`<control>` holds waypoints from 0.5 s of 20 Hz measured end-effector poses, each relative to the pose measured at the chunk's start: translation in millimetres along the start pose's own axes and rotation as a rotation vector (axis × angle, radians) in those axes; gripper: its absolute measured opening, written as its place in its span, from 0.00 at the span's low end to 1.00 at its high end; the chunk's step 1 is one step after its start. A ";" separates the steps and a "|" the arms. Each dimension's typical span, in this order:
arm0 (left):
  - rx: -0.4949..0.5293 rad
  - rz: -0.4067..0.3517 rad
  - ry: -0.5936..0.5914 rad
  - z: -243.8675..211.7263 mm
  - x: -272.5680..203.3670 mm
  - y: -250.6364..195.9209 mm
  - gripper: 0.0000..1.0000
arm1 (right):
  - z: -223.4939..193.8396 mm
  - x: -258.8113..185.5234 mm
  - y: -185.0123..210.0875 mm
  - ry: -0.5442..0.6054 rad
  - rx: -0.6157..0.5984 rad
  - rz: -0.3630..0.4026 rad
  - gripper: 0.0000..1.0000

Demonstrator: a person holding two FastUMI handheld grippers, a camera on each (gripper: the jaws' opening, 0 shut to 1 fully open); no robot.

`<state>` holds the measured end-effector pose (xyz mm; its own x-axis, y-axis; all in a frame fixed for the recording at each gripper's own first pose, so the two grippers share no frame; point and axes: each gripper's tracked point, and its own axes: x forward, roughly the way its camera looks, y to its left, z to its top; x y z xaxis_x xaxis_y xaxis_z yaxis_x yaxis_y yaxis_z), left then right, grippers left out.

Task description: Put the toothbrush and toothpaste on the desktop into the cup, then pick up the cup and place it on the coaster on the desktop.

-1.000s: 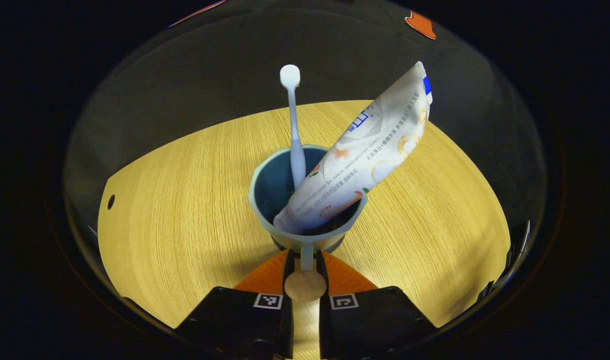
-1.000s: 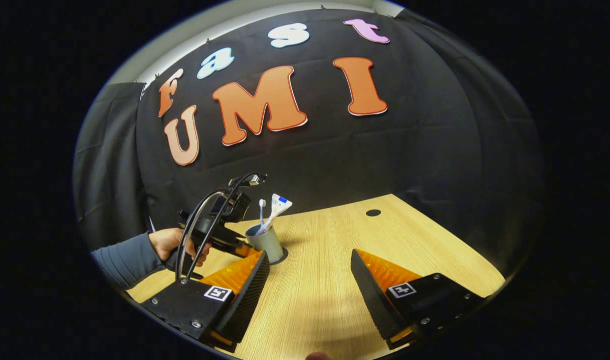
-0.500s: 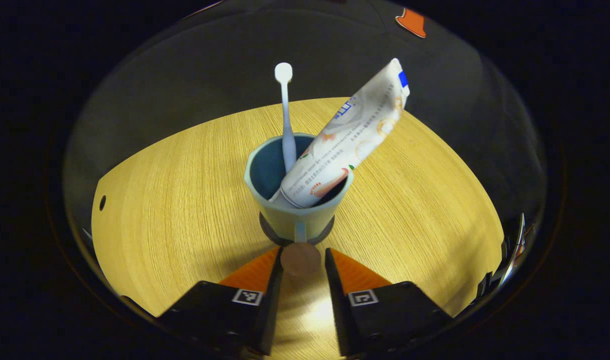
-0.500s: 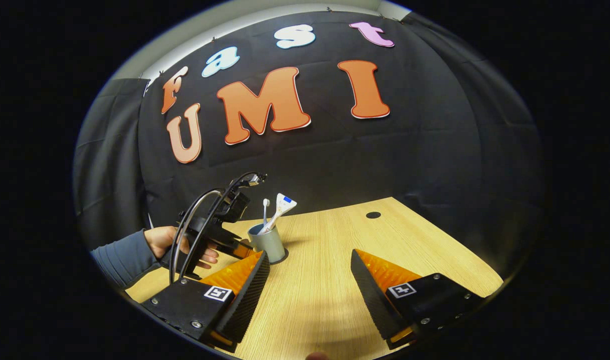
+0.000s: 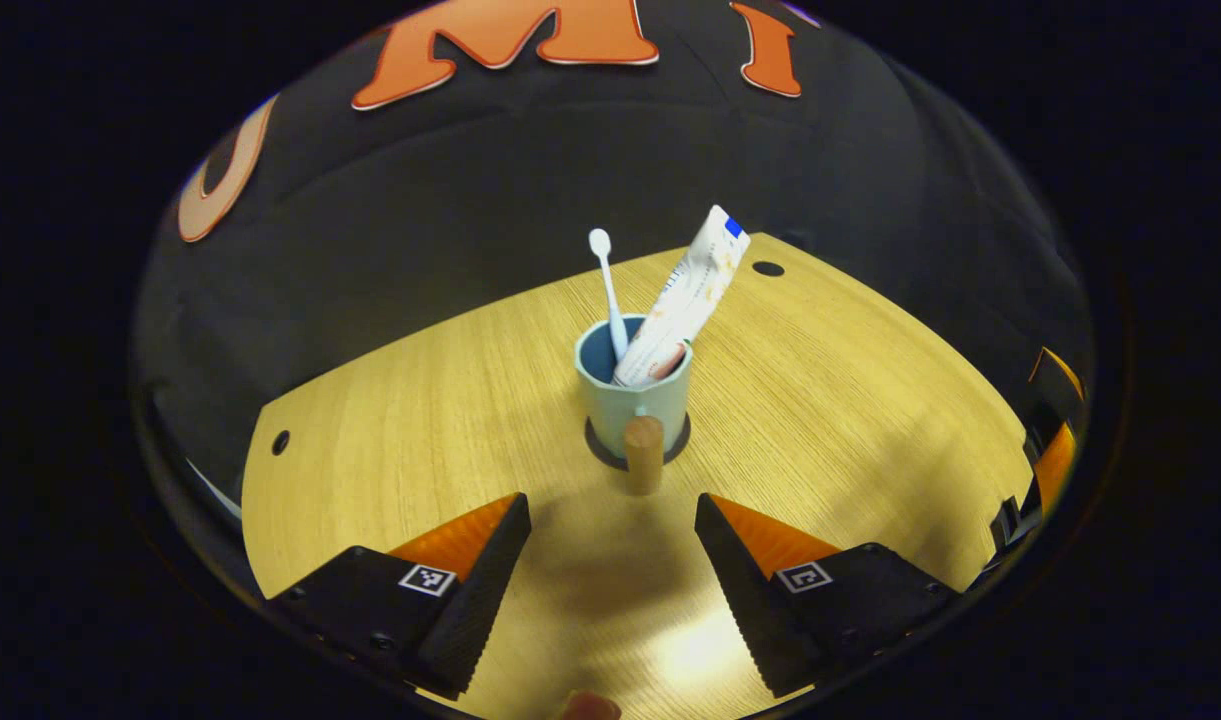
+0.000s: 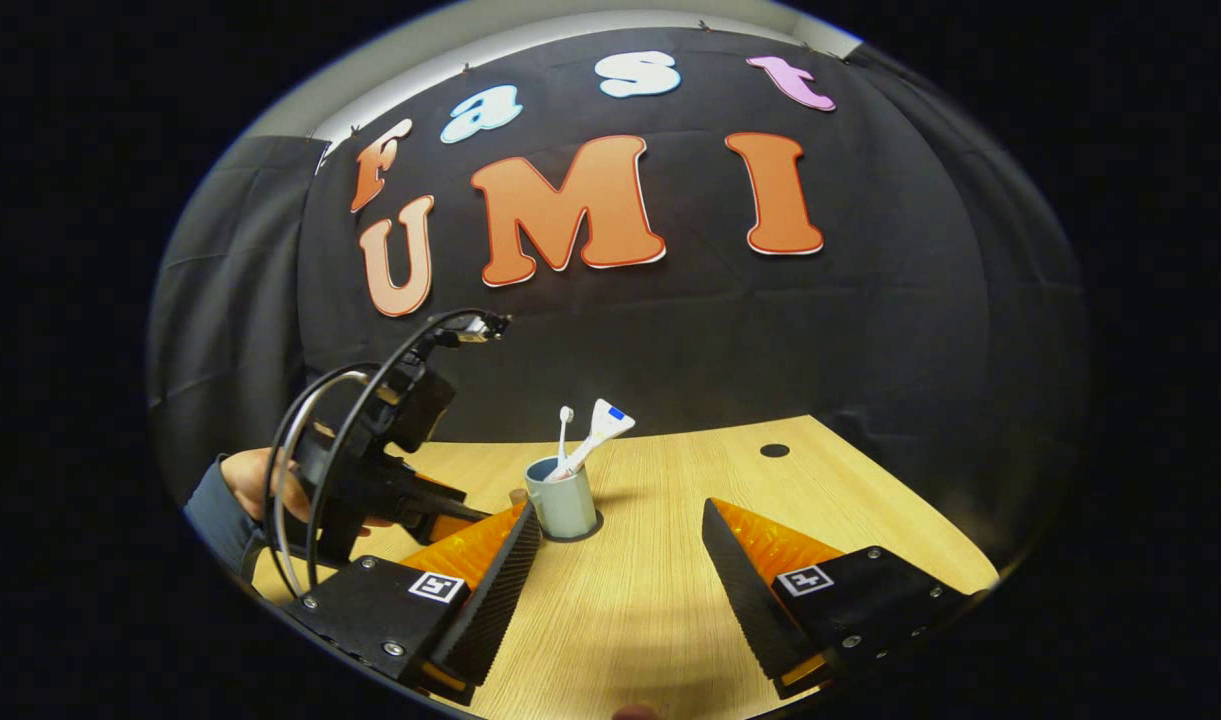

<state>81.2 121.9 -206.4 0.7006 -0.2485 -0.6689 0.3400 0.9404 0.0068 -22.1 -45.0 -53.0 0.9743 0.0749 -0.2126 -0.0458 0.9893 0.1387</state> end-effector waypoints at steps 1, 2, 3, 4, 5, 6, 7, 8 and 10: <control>-0.007 0.025 -0.033 1.8 -8.7 7.5 1.00 | 4.5 2.5 6.4 -0.014 -0.018 0.003 0.98; -0.005 0.074 -0.080 6.2 -20.8 22.9 1.00 | 7.6 4.7 11.6 -0.027 -0.032 0.007 0.98; -0.004 0.130 -0.124 11.4 -31.0 38.8 1.00 | 12.4 6.7 16.6 -0.043 -0.044 0.009 0.98; -0.003 0.212 -0.195 17.4 -51.3 60.4 1.00 | 21.1 9.2 26.7 -0.075 -0.057 0.019 0.98; -0.010 0.260 -0.266 23.9 -68.4 72.5 1.00 | 24.0 12.3 35.4 -0.094 -0.062 0.030 0.98; -0.018 0.291 -0.336 30.2 -84.1 79.1 1.00 | 26.7 14.9 43.6 -0.116 -0.071 0.041 0.98; -0.017 0.314 -0.410 38.8 -98.4 82.7 0.99 | 29.3 15.9 50.6 -0.134 -0.083 0.048 0.98; -0.016 0.331 -0.470 47.7 -108.1 84.9 0.99 | 32.4 17.8 54.3 -0.146 -0.092 0.047 0.98; -0.072 0.322 -0.556 45.6 -124.7 82.1 0.98 | 32.6 23.2 56.7 -0.151 -0.101 0.030 0.98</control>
<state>50.4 219.4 -88.5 0.9876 -0.0160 -0.1563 0.0289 0.9963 0.0806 5.1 8.8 -18.5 0.9938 0.0929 -0.0611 -0.0904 0.9950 0.0430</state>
